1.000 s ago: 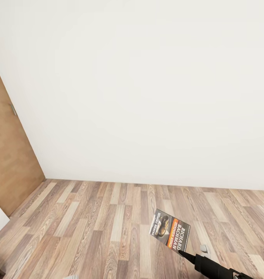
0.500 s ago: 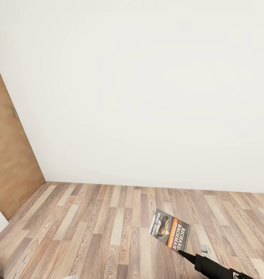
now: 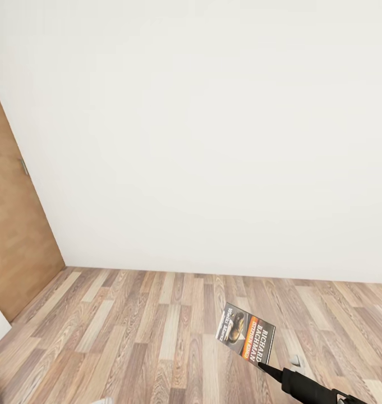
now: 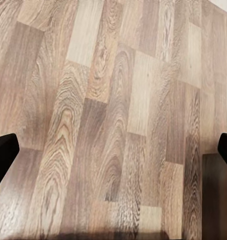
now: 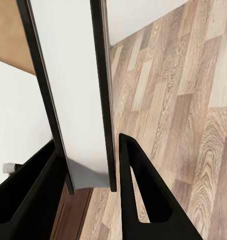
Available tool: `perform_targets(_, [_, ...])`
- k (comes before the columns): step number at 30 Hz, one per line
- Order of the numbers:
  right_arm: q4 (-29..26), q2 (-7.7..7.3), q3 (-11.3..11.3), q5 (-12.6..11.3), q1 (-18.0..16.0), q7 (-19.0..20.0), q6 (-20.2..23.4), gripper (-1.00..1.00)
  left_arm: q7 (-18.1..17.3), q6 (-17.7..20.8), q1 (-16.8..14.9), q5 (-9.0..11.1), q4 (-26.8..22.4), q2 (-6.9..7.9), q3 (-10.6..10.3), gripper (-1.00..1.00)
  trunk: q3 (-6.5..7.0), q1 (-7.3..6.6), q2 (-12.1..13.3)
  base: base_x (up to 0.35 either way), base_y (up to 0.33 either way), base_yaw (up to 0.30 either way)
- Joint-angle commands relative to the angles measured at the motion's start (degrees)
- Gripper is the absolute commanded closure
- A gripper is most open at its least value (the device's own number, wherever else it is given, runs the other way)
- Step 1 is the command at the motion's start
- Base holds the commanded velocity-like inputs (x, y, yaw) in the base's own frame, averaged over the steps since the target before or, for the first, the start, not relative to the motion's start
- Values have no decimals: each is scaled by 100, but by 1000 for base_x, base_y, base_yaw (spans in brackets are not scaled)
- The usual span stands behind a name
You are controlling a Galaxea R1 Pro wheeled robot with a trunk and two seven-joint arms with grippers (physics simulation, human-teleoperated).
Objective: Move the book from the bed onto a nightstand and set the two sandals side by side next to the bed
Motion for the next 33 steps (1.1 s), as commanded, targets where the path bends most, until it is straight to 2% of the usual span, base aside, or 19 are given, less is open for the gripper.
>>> perform_targets(1, [2,0,-13,-24,-4,15,59,100,-40,1,-5,11,7,-1,32,-100,-5,1,-5,0,0,0])
perform_targets(12, [-1,1,-13,-23,-6,18,59,100,-40,1,-5,11,6,-1,32,-100,10,1,-5,0,0,0])
perform_targets(33, [-2,-2,-13,-22,-4,17,59,100,-44,0,-5,11,6,-1,32,-100,192,1,-5,0,0,0])
